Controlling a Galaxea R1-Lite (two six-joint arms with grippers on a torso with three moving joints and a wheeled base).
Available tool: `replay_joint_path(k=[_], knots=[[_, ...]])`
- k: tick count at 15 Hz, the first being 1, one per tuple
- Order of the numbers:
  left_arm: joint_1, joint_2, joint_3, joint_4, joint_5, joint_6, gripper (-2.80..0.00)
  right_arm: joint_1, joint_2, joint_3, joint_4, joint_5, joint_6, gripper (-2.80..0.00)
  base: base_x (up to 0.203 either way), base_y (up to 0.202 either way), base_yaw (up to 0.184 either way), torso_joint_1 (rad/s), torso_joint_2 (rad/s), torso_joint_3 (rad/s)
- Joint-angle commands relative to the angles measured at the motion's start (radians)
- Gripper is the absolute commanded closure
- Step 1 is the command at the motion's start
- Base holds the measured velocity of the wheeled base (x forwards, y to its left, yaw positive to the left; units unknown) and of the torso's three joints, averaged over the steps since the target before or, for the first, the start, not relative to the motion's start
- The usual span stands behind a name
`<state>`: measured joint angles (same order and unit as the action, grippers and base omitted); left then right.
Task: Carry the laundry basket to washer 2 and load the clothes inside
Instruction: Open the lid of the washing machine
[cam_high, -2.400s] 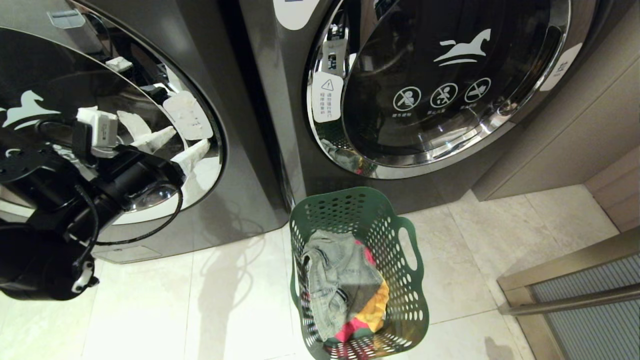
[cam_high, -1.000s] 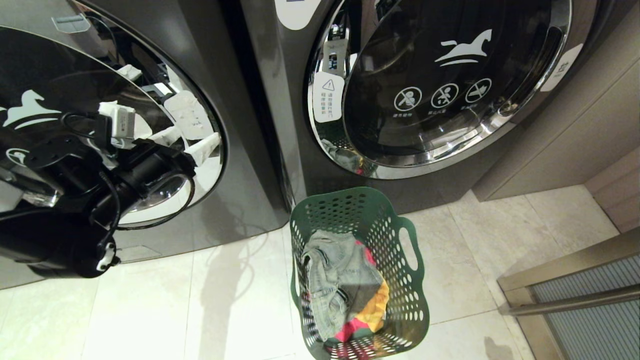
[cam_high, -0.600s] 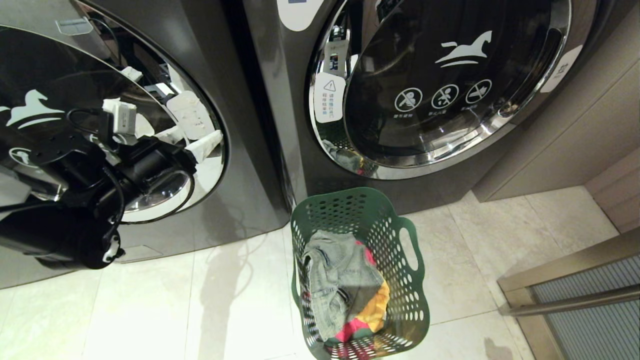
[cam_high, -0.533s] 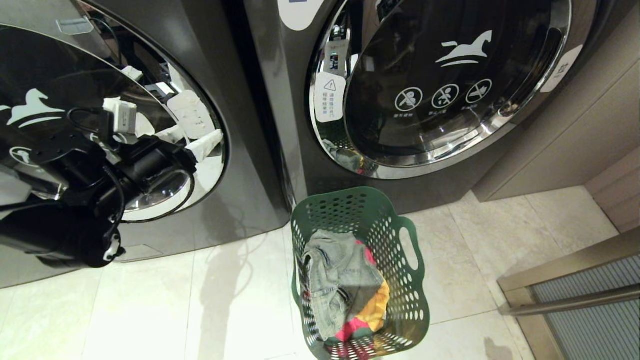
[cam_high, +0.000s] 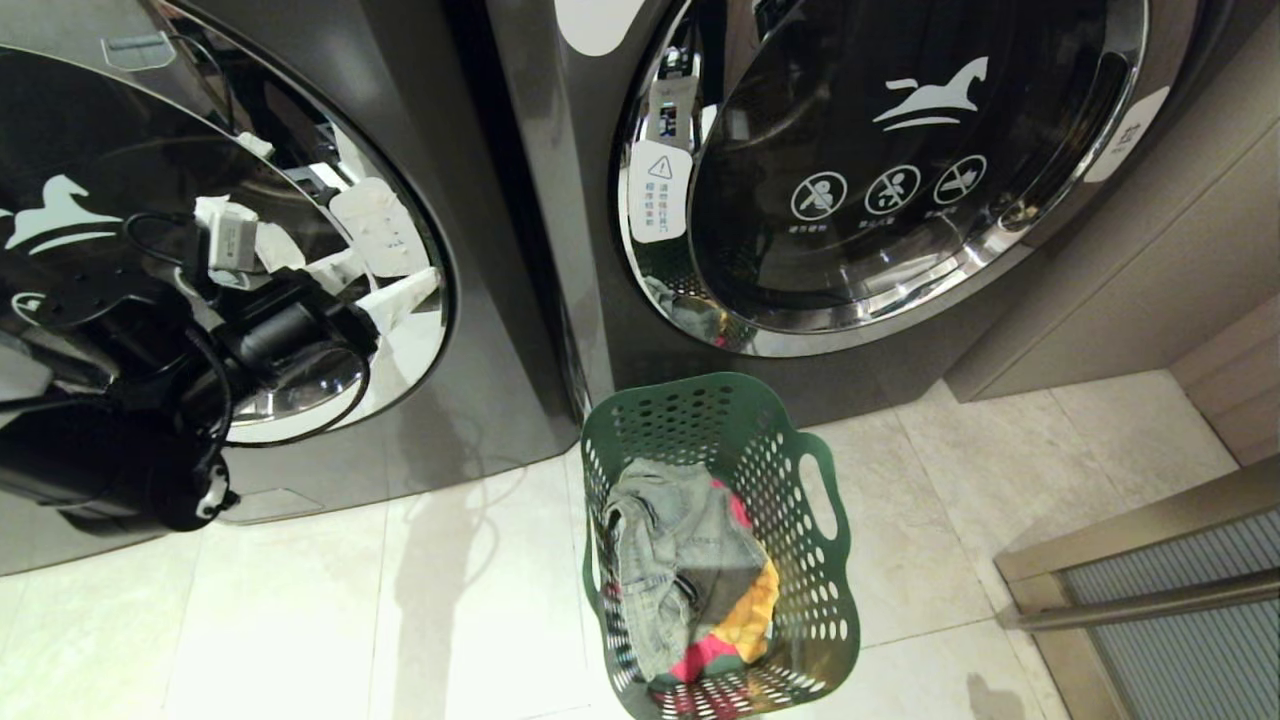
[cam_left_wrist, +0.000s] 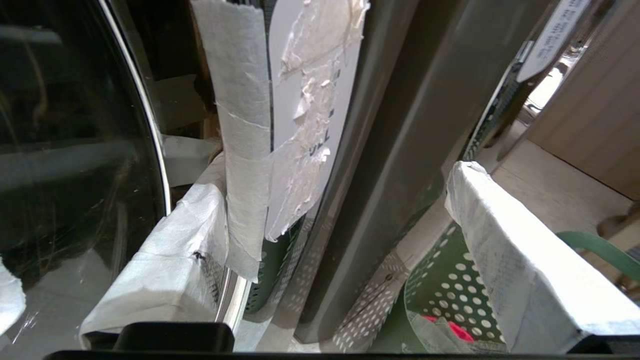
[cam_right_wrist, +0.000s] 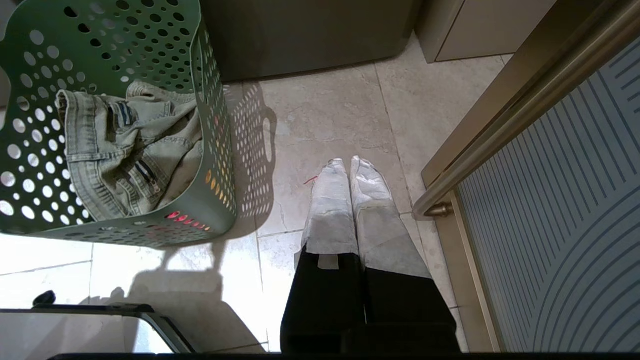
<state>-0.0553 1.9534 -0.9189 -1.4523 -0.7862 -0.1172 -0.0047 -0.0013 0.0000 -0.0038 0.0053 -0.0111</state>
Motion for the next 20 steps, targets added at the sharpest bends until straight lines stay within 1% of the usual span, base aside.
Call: replay_joint_path(k=[1, 3, 5, 11, 12, 16, 20], knots=[[-0.001, -0.022, 0.037, -0.018, -0.046, -0.003, -2.80, 0.000, 0.001, 0.000, -0.001, 0.001, 0.000, 0.00, 0.000, 0.000, 0.000, 0.000, 0.00, 0.000], [-0.002, -0.022, 0.056, -0.039, -0.054, -0.004, -2.80, 0.000, 0.000, 0.000, -0.001, 0.001, 0.000, 0.00, 0.000, 0.000, 0.000, 0.000, 0.00, 0.000], [-0.001, -0.027, 0.081, -0.059, -0.087, -0.004, -2.80, 0.000, 0.000, 0.000, -0.001, 0.001, -0.001, 0.00, 0.000, 0.000, 0.000, 0.000, 0.00, 0.000], [0.006, -0.043, 0.097, -0.065, -0.097, -0.004, -2.80, 0.000, 0.000, 0.000, -0.001, 0.001, -0.001, 0.00, 0.000, 0.000, 0.000, 0.000, 0.00, 0.000], [0.007, -0.048, 0.111, -0.070, -0.112, -0.004, -2.80, 0.000, 0.000, 0.000, -0.001, 0.001, 0.000, 0.00, 0.000, 0.000, 0.000, 0.000, 0.00, 0.000], [0.017, -0.058, 0.175, -0.078, -0.133, -0.004, -2.80, 0.000, 0.000, 0.000, -0.001, 0.001, 0.000, 0.00, 0.000, 0.000, 0.000, 0.000, 0.00, 0.000], [0.028, -0.065, 0.203, -0.078, -0.134, -0.004, -2.80, 0.000, 0.000, 0.000, -0.001, 0.001, 0.000, 0.00, 0.000, 0.000, 0.000, -0.007, 0.00, 0.004]])
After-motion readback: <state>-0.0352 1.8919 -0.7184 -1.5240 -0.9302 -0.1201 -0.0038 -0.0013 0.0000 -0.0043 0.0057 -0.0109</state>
